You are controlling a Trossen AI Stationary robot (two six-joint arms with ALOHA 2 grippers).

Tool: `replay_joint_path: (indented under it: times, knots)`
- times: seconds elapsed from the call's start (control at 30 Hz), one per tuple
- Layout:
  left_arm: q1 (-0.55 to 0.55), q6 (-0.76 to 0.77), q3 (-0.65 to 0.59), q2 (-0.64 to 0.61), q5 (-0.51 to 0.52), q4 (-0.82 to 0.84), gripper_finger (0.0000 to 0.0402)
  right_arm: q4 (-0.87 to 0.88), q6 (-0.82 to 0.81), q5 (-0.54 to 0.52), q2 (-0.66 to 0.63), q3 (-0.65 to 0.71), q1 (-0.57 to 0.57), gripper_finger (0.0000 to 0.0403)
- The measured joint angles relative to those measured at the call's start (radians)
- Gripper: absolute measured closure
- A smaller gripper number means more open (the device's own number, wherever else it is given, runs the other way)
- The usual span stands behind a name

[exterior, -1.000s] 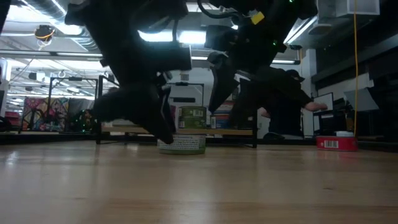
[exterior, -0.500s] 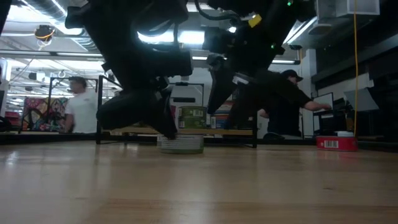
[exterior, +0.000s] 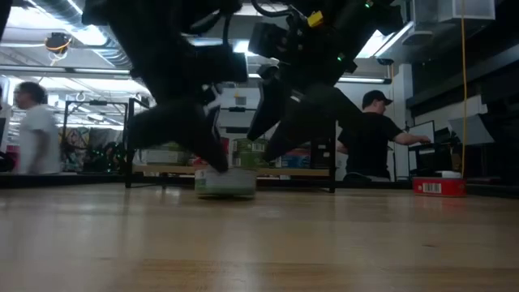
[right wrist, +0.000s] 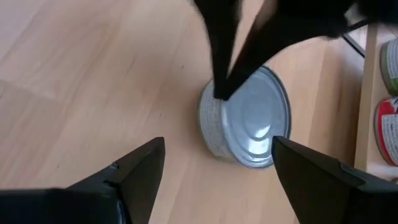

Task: Stack canned seafood by type on shelf
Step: Stack the green-white tuna can on top of the green-white tuna can on the shelf

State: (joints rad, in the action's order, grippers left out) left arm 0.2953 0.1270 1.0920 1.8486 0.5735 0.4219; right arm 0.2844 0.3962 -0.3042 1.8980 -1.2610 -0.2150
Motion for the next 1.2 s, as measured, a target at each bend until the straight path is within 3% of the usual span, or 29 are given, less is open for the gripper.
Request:
replay_joint_path:
  times: [0.67, 1.2]
  knots:
    - [0.001, 0.140, -0.003, -0.051, 0.007, 0.069, 0.0401, -0.096, 0.001, -0.139, 0.085, 0.003, -0.002, 0.0107]
    - [0.002, 0.195, -0.003, -0.063, 0.008, 0.080, 0.0402, -0.184, -0.009, -0.179, 0.140, 0.003, 0.000, 0.0107]
